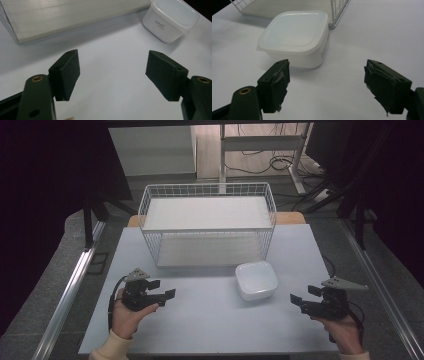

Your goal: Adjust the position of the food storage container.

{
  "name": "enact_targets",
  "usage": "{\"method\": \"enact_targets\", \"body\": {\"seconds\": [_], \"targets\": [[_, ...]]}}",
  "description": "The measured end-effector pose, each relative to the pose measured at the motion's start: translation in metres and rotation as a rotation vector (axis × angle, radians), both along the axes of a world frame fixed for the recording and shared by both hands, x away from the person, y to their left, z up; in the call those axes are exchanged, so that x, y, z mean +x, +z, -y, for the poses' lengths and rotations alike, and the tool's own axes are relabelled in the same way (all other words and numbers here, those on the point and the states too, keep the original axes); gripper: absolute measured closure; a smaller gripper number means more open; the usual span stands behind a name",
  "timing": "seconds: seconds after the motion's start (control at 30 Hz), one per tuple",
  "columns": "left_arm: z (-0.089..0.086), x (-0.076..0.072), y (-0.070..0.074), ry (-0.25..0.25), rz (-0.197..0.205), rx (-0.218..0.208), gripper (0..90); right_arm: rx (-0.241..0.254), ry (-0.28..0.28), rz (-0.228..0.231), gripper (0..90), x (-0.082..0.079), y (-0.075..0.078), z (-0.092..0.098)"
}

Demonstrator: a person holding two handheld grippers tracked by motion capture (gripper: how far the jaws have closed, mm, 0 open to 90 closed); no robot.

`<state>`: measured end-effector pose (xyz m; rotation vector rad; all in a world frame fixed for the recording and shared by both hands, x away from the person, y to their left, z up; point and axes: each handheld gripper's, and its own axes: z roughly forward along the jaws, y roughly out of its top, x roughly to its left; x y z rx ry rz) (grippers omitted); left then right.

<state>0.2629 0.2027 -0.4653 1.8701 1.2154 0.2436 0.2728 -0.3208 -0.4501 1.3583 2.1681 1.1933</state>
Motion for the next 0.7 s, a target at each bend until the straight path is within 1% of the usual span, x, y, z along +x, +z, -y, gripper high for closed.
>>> {"method": "enact_targets", "body": {"seconds": [0.07, 0.1, 0.27, 0.33, 0.4, 0.5, 0.6, 0.63, 0.7], "targets": [[-0.002, 0.002, -0.001, 0.005, -0.006, -0.006, 26.4, -0.001, -0.005, -0.006, 20.7, 0.003, 0.000, 0.001], [-0.003, 0.003, -0.003, 0.007, -0.011, -0.004, 26.5, -0.010, -0.017, -0.020, 21.4, 0.006, 0.000, 0.001], [-0.004, 0.004, -0.003, 0.012, -0.016, -0.005, 26.3, -0.014, -0.016, -0.029, 22.3, 0.009, -0.001, 0.000], [-0.003, 0.003, -0.002, 0.012, -0.012, -0.009, 26.3, -0.015, -0.014, -0.031, 22.6, 0.009, 0.000, 0.000], [-0.004, 0.002, 0.000, 0.010, -0.009, -0.012, 26.3, -0.010, -0.011, -0.023, 23.0, 0.008, 0.002, 0.000], [-0.006, 0.001, 0.005, 0.020, 0.000, -0.021, 26.3, -0.009, -0.004, -0.024, 23.0, 0.009, 0.005, -0.002], [-0.008, 0.000, 0.008, 0.030, 0.009, -0.026, 26.4, -0.021, -0.002, -0.026, 20.5, 0.013, 0.008, -0.005], [-0.008, 0.000, 0.008, 0.028, 0.011, -0.024, 26.3, -0.033, -0.005, -0.019, 19.5, 0.015, 0.010, -0.006], [-0.008, 0.000, 0.008, 0.026, 0.012, -0.022, 26.3, -0.032, -0.008, -0.020, 19.1, 0.016, 0.011, -0.007]]}}
